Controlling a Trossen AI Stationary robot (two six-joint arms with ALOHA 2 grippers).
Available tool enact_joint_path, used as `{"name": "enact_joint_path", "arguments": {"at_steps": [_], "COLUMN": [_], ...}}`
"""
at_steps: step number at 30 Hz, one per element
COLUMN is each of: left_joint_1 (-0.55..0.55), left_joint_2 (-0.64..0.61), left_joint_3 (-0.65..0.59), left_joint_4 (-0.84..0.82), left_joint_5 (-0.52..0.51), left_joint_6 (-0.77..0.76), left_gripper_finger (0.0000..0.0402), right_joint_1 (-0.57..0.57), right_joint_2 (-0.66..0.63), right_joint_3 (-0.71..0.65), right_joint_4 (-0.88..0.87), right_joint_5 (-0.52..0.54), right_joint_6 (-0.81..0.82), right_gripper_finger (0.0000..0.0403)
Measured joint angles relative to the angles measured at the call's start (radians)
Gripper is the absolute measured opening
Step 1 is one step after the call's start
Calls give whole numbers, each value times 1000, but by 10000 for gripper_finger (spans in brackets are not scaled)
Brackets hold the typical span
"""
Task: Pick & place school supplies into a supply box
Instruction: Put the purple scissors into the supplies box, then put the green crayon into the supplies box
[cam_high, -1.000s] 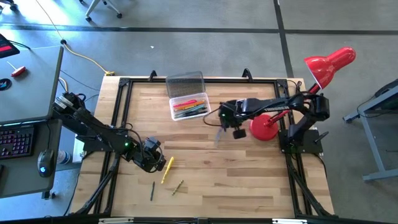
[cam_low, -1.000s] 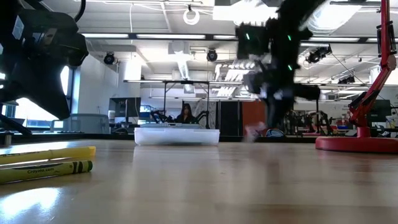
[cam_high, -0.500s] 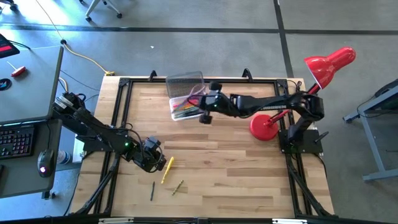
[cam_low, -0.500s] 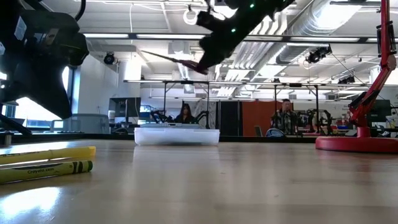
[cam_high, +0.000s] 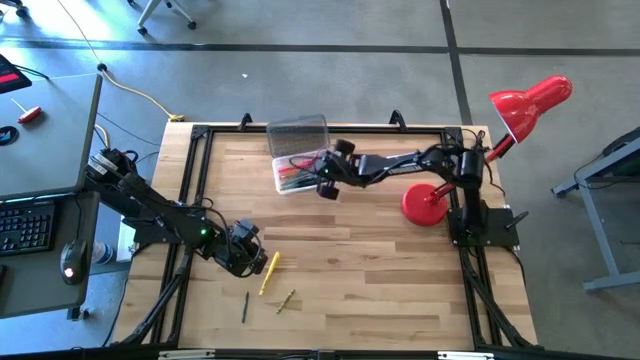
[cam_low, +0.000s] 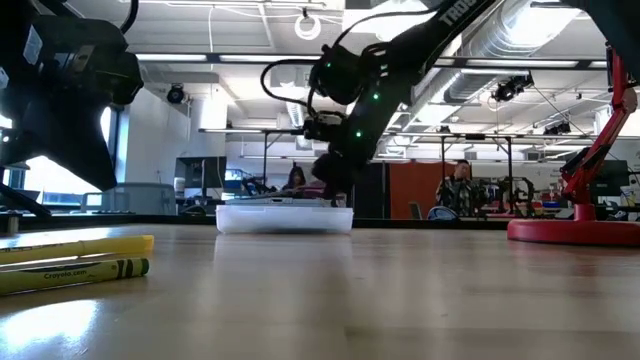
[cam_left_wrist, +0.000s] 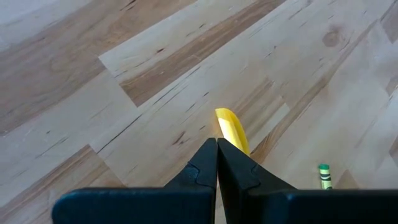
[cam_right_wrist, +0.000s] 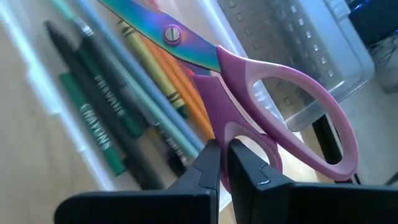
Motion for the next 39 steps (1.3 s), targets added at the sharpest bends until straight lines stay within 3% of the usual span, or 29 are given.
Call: {"name": "enact_joint_path", "arguments": {"at_steps": [5,10,14,25,30,36,39], "left_joint_1": [0,0,0,0,0,0,0], "left_joint_2": [0,0,0,0,0,0,0], "left_joint_3": [0,0,0,0,0,0,0], "left_joint_4": [-1,-6,-7,-5,-2,5,7], "left_joint_5": [0,-1,-7,-8,-3,1,2], "left_joint_6": [0,0,0,0,0,19,20], "left_gripper_finger": [40,40,40,40,40,40,40], "right_joint_1": [-47,-54,-50,-25,-20,-21,-20], "right_joint_2": [3,3,3,3,23,44,47], "right_joint_3": [33,36,36,36,36,36,36], "right_joint_4": [-20,-89,-132,-22,-9,-35,-38], "right_joint_5": [-45,21,13,-188,-131,-180,-130], "right_joint_6": [-64,-127,-129,-154,-153,-150,-150], "right_gripper_finger": [1,0,0,1,15,41,56]}}
